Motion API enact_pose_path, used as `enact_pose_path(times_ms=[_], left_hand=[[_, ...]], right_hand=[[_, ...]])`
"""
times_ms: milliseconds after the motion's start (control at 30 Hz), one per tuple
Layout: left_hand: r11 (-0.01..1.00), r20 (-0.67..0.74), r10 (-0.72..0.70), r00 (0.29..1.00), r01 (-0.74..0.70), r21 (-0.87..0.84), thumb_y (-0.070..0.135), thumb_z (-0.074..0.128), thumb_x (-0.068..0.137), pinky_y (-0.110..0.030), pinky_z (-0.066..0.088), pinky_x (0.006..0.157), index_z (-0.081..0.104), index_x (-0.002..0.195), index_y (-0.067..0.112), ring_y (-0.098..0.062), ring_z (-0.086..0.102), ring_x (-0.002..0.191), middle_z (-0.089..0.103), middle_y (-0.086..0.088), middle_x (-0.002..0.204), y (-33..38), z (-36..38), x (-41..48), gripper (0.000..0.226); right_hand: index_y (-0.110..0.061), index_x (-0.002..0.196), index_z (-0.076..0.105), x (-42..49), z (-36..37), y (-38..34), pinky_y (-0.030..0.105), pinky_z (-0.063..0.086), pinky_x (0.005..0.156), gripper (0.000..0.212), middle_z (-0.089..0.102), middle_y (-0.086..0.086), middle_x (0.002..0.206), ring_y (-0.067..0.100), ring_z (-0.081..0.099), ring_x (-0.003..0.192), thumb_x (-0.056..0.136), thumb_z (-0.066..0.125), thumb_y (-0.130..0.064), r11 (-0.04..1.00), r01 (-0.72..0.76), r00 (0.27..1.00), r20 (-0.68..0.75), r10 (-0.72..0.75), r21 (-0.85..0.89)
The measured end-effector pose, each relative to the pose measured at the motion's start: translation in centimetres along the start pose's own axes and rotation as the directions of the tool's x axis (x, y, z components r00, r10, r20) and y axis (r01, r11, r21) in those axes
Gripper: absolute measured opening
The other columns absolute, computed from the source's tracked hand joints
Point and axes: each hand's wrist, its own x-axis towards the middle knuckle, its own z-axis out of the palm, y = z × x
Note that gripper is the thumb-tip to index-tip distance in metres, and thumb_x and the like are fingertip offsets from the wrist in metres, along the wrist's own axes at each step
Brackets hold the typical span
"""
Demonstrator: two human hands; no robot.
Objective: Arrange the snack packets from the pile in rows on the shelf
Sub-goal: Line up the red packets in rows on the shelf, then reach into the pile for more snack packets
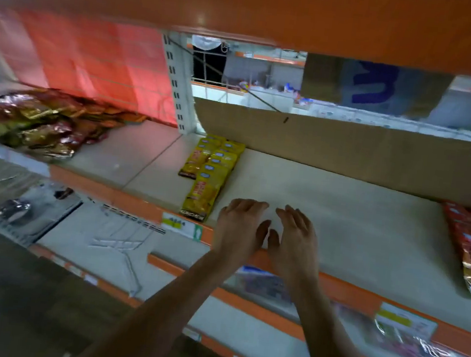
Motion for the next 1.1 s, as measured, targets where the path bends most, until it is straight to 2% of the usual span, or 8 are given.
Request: enact_pose_path(times_ms=[133, 233, 300, 467, 733, 833, 1033, 1100], left_hand=[[0.998, -0.040, -0.014, 0.999, 0.017, 0.061, 0.036, 0.046, 0.083, -0.035, 0.052, 0.069, 0.067, 0.106, 0.016, -0.029, 0.063, 0.091, 0.069, -0.002, 0.095, -7.3, -4.8, -2.2, 0.037], [0.993, -0.071, -0.066, 0.995, 0.073, 0.098, 0.037, 0.044, 0.081, -0.036, 0.052, 0.073, 0.065, 0.112, 0.015, -0.028, 0.062, 0.100, 0.069, -0.001, 0.105, -12.0, -7.8, -3.6, 0.043], [0.986, -0.096, -0.109, 0.989, 0.120, 0.119, 0.039, 0.044, 0.085, -0.039, 0.054, 0.075, 0.064, 0.116, 0.014, -0.028, 0.062, 0.103, 0.068, -0.002, 0.110, -14.8, -9.3, -4.3, 0.044], [0.956, -0.142, -0.243, 0.960, 0.262, 0.133, 0.040, 0.049, 0.092, -0.044, 0.051, 0.087, 0.059, 0.126, 0.014, -0.029, 0.056, 0.117, 0.064, -0.005, 0.124, -20.6, -12.0, -5.0, 0.044], [0.883, -0.106, -0.424, 0.900, 0.436, 0.171, 0.044, 0.049, 0.095, -0.045, 0.039, 0.104, 0.044, 0.141, 0.018, -0.030, 0.040, 0.133, 0.048, -0.009, 0.143, -30.8, -14.9, -2.4, 0.053], [0.844, -0.099, -0.480, 0.872, 0.490, 0.219, 0.046, 0.049, 0.093, -0.044, 0.039, 0.104, 0.040, 0.142, 0.019, -0.029, 0.040, 0.131, 0.047, -0.007, 0.143, -35.7, -16.1, -0.5, 0.056], [0.768, -0.173, -0.590, 0.788, 0.615, 0.180, 0.039, 0.054, 0.091, -0.044, 0.043, 0.092, 0.051, 0.130, 0.014, -0.032, 0.046, 0.121, 0.053, -0.009, 0.131, -43.5, -17.7, 3.9, 0.046], [0.746, -0.181, -0.617, 0.766, 0.643, 0.173, 0.038, 0.054, 0.092, -0.045, 0.043, 0.091, 0.053, 0.129, 0.012, -0.033, 0.045, 0.120, 0.053, -0.011, 0.129, -45.7, -18.0, 5.2, 0.045]], right_hand=[[0.000, 0.113, 0.064, -0.1, 5.3, -6.8, 0.052, 0.044, 0.098, 0.043, 0.062, 0.023, 0.122, 0.044, 0.055, 0.115, 0.071, 0.068, -0.002, 0.991, 0.106, 0.994, -0.027, -0.104, 0.077], [-0.003, 0.101, 0.065, -0.2, 8.4, -11.5, 0.048, 0.050, 0.089, 0.035, 0.066, 0.019, 0.107, 0.042, 0.059, 0.103, 0.068, 0.056, -0.009, 0.979, 0.164, 0.986, -0.026, -0.162, 0.123], [-0.003, 0.103, 0.064, 0.0, 10.2, -14.0, 0.047, 0.050, 0.087, 0.034, 0.064, 0.017, 0.105, 0.041, 0.058, 0.100, 0.069, 0.059, -0.005, 0.973, 0.192, 0.981, -0.004, -0.193, 0.125], [0.001, 0.112, 0.063, 1.4, 14.3, -19.2, 0.049, 0.045, 0.096, 0.043, 0.061, 0.024, 0.120, 0.042, 0.056, 0.112, 0.070, 0.071, 0.003, 0.964, 0.245, 0.966, 0.062, -0.252, 0.099], [-0.006, 0.129, 0.055, 7.4, 21.3, -27.5, 0.037, 0.029, 0.110, 0.043, 0.049, 0.014, 0.139, 0.029, 0.037, 0.134, 0.086, 0.061, -0.011, 0.963, 0.222, 0.951, 0.183, -0.248, 0.153], [-0.010, 0.133, 0.052, 10.6, 24.8, -30.9, 0.034, 0.027, 0.111, 0.045, 0.046, 0.009, 0.143, 0.024, 0.035, 0.134, 0.089, 0.057, -0.015, 0.960, 0.217, 0.941, 0.223, -0.254, 0.176], [-0.018, 0.111, 0.063, 17.6, 30.2, -35.5, 0.033, 0.037, 0.093, 0.030, 0.064, 0.002, 0.114, 0.025, 0.055, 0.110, 0.084, 0.051, -0.020, 0.945, 0.276, 0.921, 0.233, -0.312, 0.172], [-0.016, 0.109, 0.062, 19.9, 31.3, -36.6, 0.037, 0.041, 0.085, 0.026, 0.066, 0.007, 0.107, 0.030, 0.057, 0.102, 0.086, 0.053, -0.024, 0.965, 0.183, 0.945, 0.236, -0.225, 0.188]])
